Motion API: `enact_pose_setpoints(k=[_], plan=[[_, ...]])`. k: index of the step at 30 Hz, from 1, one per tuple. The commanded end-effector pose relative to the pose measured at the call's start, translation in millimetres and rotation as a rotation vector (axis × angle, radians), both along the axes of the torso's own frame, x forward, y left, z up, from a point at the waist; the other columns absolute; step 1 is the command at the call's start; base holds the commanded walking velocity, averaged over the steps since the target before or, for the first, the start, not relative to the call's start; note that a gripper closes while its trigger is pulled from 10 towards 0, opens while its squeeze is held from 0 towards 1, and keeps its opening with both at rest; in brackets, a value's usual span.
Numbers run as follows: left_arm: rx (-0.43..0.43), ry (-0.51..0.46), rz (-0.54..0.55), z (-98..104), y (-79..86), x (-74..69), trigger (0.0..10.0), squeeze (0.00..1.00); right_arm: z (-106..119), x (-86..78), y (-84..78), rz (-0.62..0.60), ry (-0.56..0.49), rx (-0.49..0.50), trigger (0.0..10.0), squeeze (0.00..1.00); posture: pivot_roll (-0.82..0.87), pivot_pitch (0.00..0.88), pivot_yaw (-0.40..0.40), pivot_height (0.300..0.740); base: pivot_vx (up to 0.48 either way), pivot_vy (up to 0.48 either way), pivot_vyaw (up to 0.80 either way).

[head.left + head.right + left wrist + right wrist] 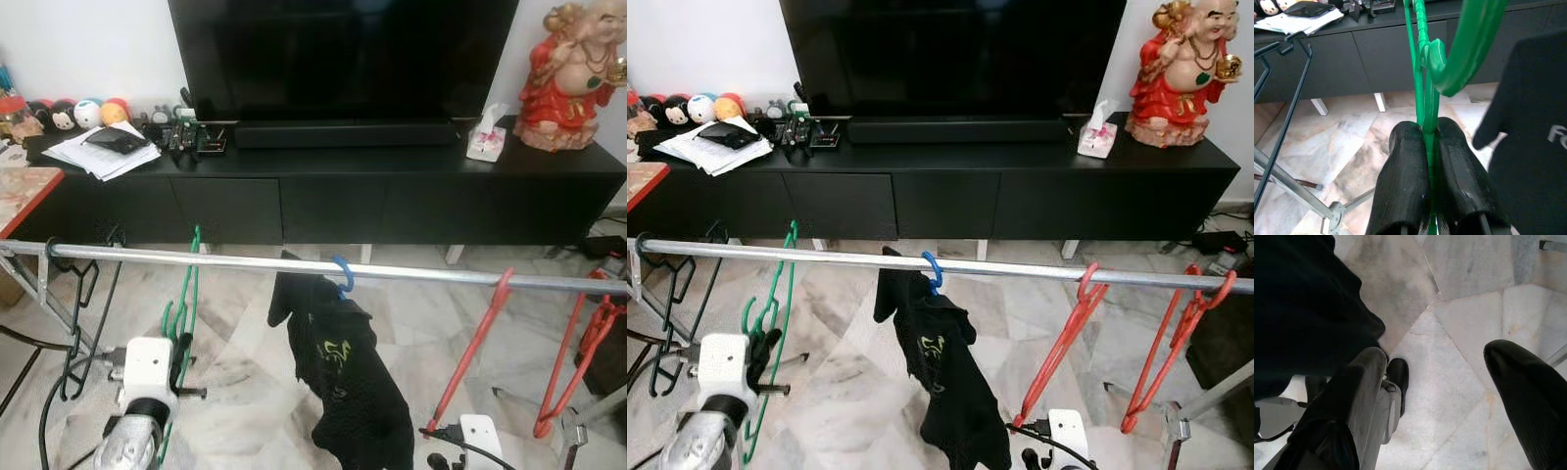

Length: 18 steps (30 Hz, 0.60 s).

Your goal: Hang hanger

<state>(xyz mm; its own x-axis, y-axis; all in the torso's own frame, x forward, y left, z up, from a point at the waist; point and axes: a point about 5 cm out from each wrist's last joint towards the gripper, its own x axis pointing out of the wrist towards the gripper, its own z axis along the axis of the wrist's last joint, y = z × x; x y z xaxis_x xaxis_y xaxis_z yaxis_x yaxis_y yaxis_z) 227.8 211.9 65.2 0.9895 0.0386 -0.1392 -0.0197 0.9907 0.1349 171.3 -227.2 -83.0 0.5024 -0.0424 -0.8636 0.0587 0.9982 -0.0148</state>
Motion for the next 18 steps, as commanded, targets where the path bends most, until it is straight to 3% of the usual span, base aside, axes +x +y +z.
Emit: enact_pose_setpoints(k=[1,3,5,9,13,18], plan=[[-0.003,0.024,0.021,-3.1,6.0,2.4,10.0,0.0,0.9,1.6,-1.0,0.012,0.002,-0.005,10.0,0.0,-0.05,0.0,0.012,0.74,0.0,0.0,0.0],[-0.005,0.024,0.022,-3.2,6.3,3.5,10.0,0.0,1.0,1.7,-1.0,0.013,0.002,-0.005,10.0,0.0,-0.05,0.0,0.012,0.74,0.0,0.0,0.0],[-0.009,0.012,0.012,-0.6,5.3,14.8,10.0,0.0,1.2,2.1,-1.1,0.016,0.002,-0.008,10.0,0.0,-0.05,0.0,0.008,0.74,0.0,0.0,0.0],[-0.01,0.01,0.01,-0.5,5.3,16.6,10.0,0.0,1.2,2.2,-1.1,0.017,0.002,-0.009,10.0,0.0,-0.05,0.0,0.008,0.74,0.0,0.0,0.0],[-0.022,-0.013,-0.057,7.2,1.1,33.1,10.0,0.0,1.1,2.1,-1.0,0.023,0.004,-0.01,10.0,0.0,-0.06,0.0,0.012,0.74,0.0,0.0,0.0],[-0.036,-0.011,-0.09,7.6,-1.1,41.0,10.0,0.0,1.0,1.8,-0.9,0.025,0.004,-0.01,10.0,0.0,-0.06,0.0,0.012,0.74,0.0,0.0,0.0]])
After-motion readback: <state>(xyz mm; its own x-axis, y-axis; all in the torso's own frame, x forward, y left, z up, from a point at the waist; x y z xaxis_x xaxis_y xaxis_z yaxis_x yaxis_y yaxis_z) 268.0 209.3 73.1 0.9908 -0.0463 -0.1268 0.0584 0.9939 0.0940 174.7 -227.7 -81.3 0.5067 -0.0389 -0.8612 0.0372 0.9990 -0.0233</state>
